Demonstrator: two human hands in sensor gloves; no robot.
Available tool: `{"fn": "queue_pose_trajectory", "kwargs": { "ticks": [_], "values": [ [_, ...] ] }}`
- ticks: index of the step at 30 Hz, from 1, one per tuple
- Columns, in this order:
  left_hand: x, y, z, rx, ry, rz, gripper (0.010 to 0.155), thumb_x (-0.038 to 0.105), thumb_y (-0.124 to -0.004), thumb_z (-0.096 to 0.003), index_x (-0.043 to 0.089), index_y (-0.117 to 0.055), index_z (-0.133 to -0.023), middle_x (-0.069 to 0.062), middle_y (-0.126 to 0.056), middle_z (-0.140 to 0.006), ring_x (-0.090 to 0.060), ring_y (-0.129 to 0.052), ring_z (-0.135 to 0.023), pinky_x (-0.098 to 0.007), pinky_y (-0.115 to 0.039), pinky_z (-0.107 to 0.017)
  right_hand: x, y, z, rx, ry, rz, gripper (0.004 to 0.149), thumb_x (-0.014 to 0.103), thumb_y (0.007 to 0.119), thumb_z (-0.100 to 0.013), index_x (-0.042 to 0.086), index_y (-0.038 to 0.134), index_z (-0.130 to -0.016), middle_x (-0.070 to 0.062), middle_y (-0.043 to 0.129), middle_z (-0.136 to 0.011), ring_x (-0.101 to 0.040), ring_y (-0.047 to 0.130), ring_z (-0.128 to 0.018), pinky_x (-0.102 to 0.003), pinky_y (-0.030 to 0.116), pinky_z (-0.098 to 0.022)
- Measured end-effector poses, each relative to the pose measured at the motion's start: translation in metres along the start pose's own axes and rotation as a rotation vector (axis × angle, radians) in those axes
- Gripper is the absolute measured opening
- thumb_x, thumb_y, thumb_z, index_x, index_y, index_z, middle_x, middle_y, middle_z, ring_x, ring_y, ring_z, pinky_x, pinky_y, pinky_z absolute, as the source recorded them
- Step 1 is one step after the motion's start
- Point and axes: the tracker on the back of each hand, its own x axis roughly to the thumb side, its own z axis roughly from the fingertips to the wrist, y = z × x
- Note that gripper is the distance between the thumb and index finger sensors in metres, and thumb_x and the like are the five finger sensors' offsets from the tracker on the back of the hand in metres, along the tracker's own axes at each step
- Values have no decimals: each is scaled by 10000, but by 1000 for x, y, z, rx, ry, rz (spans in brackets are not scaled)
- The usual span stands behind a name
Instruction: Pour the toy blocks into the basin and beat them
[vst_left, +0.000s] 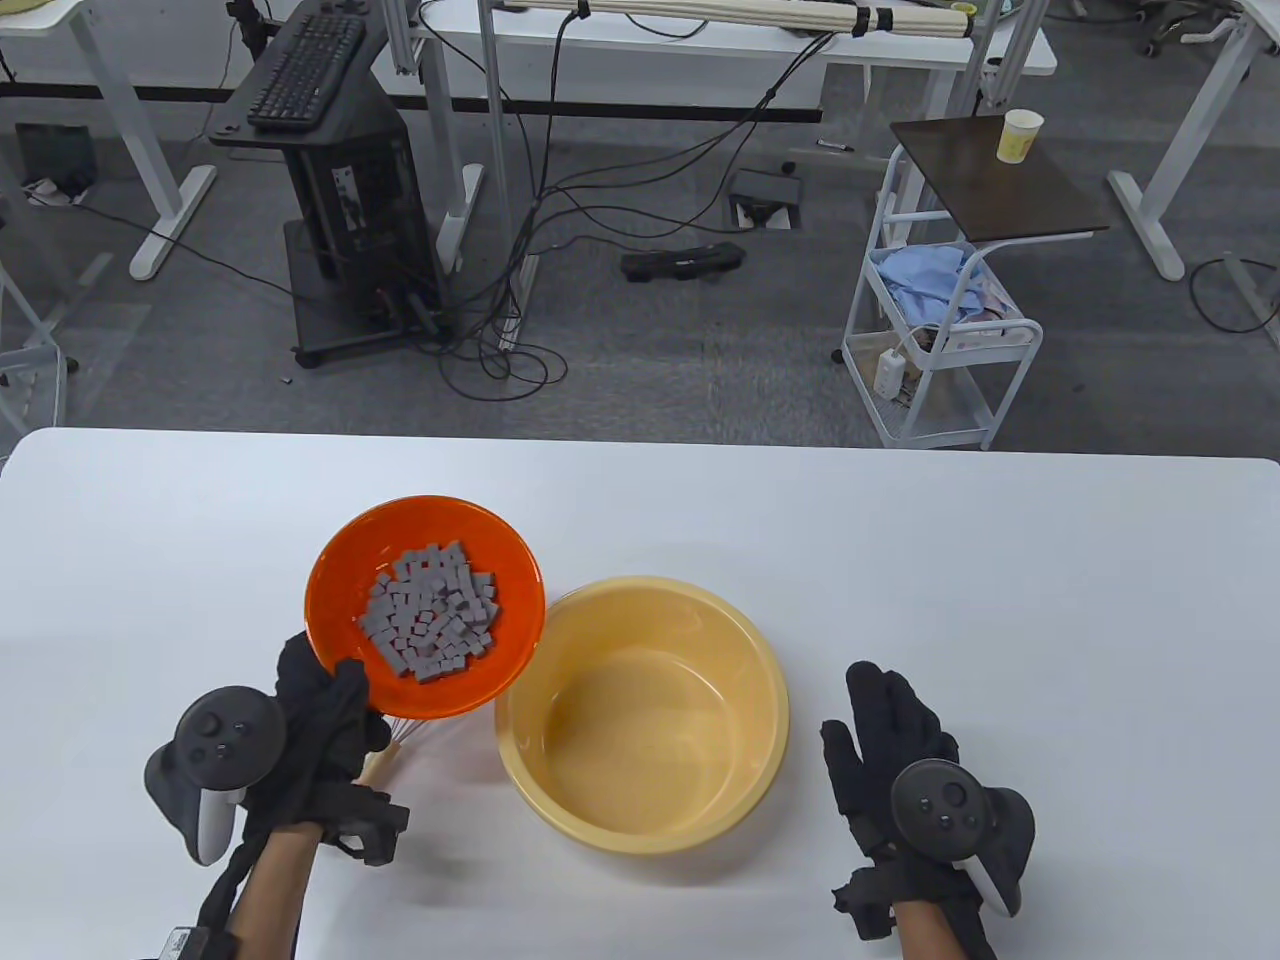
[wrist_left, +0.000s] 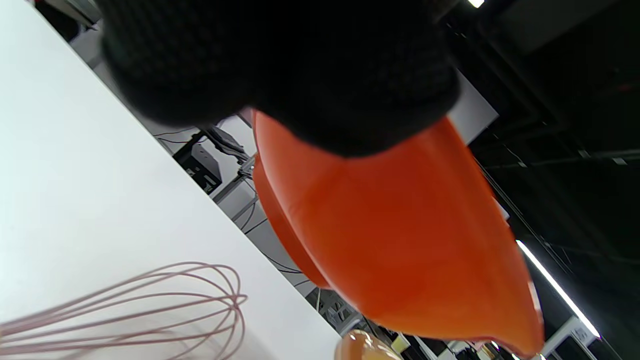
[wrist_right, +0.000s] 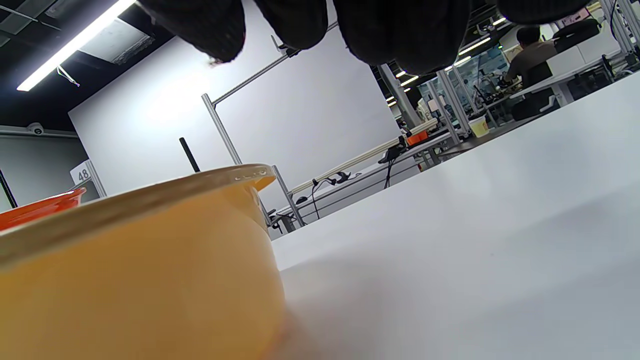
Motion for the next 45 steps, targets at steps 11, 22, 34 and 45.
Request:
{"fn": "queue_pose_trajectory", "kwargs": {
  "ticks": [11,22,34,45],
  "values": [
    [71,-31,-5,-15,-228,-367,622,236,-666,-632,-249,-500,-984,-170,-972,-475,26,-1046,-202,-251,-986,-212,-1,1,0,12,0,-8,603,381,608,-720,63,395,-1186,-361,404,-1181,-654,504,-987,-869,364,-653],
    [106,-53,1,9,-395,-629,604,236,-668,-629,-232,-521,-983,-166,-974,-481,15,-1047,-204,-261,-984,-216,-1,5,-1,37,-5,-6,606,383,608,-720,64,389,-1188,-361,398,-1183,-656,497,-988,-872,356,-651],
    [121,-61,7,70,-502,-820,586,230,-658,-633,-218,-531,-988,-159,-974,-495,10,-1045,-210,-266,-982,-221,-2,6,-1,40,2,-6,607,383,608,-721,63,388,-1188,-362,395,-1183,-657,494,-990,-872,348,-651],
    [138,-59,18,179,-619,-971,571,239,-659,-631,-191,-555,-992,-144,-984,-493,15,-1043,-202,-262,-981,-217,-3,7,-1,48,7,-6,605,382,608,-721,64,391,-1188,-358,400,-1185,-649,495,-996,-873,347,-650]
  ]
}}
